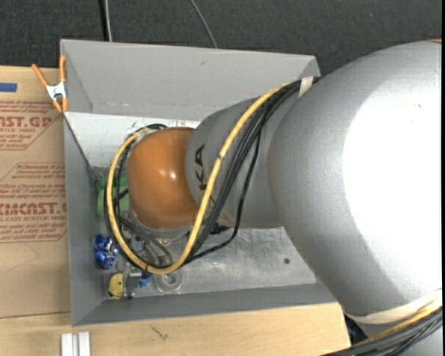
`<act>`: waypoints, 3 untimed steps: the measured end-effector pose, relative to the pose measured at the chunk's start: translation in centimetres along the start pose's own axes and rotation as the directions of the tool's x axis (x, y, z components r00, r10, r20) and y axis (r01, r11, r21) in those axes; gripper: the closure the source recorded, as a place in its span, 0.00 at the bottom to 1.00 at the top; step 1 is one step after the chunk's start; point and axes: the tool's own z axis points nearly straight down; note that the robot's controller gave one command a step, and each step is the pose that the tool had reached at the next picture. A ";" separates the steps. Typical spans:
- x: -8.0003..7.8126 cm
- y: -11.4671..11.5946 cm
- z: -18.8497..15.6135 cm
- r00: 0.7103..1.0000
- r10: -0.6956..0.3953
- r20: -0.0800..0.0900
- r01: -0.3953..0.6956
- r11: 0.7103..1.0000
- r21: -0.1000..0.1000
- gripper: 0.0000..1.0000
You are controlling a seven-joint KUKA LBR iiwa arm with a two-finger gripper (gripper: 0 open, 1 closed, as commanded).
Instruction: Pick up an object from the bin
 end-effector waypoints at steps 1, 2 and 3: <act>-1.3 -0.6 3.7 0.998 -0.059 -0.005 0.059 0.998 -0.007 0.00; -1.3 -0.3 3.3 0.998 -0.062 -0.002 0.062 0.998 -0.002 0.00; -1.0 -0.3 3.3 0.998 -0.063 -0.018 0.063 0.998 0.000 1.00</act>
Offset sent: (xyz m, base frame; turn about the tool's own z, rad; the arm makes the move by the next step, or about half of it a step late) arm 0.0128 -0.0113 -0.0456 -0.0577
